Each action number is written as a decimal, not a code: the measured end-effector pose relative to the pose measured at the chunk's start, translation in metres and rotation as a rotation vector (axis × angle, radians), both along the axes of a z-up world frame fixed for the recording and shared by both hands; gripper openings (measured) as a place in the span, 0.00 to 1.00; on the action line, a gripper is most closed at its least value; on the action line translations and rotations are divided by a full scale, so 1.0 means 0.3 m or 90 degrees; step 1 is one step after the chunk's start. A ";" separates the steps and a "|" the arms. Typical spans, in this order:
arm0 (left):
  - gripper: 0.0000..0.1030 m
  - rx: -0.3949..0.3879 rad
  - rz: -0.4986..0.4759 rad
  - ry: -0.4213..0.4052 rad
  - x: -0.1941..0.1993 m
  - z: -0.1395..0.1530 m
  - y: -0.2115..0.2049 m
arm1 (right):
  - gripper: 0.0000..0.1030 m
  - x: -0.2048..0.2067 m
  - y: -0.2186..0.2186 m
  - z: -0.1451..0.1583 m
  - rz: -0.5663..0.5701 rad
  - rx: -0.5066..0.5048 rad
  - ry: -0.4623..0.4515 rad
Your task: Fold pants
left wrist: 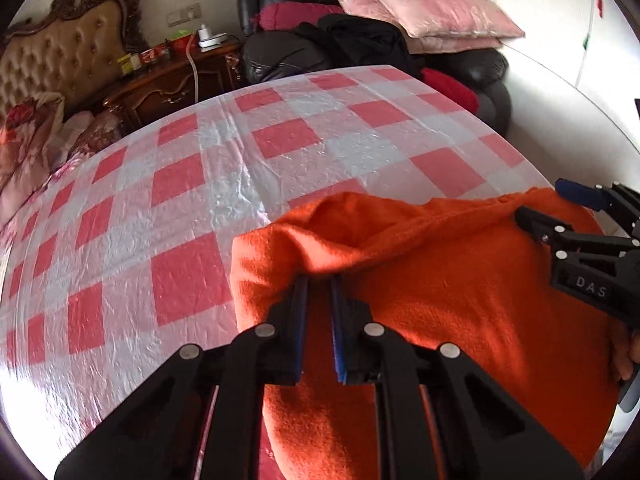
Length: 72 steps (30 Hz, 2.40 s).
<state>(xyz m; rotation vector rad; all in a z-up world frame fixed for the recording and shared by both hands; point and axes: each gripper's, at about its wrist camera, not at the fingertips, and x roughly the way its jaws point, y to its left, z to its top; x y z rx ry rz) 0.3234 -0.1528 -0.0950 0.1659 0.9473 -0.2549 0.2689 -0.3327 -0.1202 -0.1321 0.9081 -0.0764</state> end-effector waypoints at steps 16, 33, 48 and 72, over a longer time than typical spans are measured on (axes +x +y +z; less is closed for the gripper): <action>0.42 -0.062 0.041 -0.015 -0.215 0.065 -0.009 | 0.72 -0.207 0.014 0.056 -0.055 -0.003 0.024; 0.59 -0.048 0.031 0.003 -0.456 0.023 -0.057 | 0.75 -0.406 0.031 0.037 -0.090 0.017 0.027; 0.63 -0.076 0.038 -0.044 -0.679 0.223 -0.021 | 0.75 -0.670 0.051 0.249 -0.120 0.026 -0.039; 0.95 -0.111 0.057 -0.080 -0.955 0.403 0.003 | 0.77 -0.965 0.073 0.392 -0.124 0.018 -0.085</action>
